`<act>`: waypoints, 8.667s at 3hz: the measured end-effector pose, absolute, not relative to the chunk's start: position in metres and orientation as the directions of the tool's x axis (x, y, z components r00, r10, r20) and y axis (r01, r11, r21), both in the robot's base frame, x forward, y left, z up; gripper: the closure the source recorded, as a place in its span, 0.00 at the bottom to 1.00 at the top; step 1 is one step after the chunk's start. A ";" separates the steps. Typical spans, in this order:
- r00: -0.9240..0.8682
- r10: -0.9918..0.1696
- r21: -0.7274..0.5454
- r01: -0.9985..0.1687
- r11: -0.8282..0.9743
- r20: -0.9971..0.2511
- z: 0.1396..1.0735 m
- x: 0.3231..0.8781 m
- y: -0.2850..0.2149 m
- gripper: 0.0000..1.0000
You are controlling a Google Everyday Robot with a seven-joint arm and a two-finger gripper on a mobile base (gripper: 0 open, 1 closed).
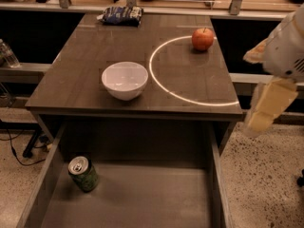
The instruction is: Pick green can from top drawer and place on counter
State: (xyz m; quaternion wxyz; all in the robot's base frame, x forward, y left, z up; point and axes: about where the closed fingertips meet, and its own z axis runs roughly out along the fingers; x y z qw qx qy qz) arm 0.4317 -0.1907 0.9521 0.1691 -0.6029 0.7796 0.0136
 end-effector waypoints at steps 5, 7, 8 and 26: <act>-0.195 -0.741 0.143 -0.981 0.134 -0.642 0.852 0.356 0.021 0.00; -0.255 -0.579 0.234 -0.966 0.111 -0.774 0.763 0.323 0.087 0.00; -0.257 -0.503 0.243 -0.965 0.093 -0.825 0.718 0.330 0.121 0.00; 0.054 -0.459 -0.379 -0.652 0.657 -0.887 1.010 0.536 -0.068 1.00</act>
Offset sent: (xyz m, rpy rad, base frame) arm -0.0680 0.2295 -0.1092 0.5551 0.2351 0.1940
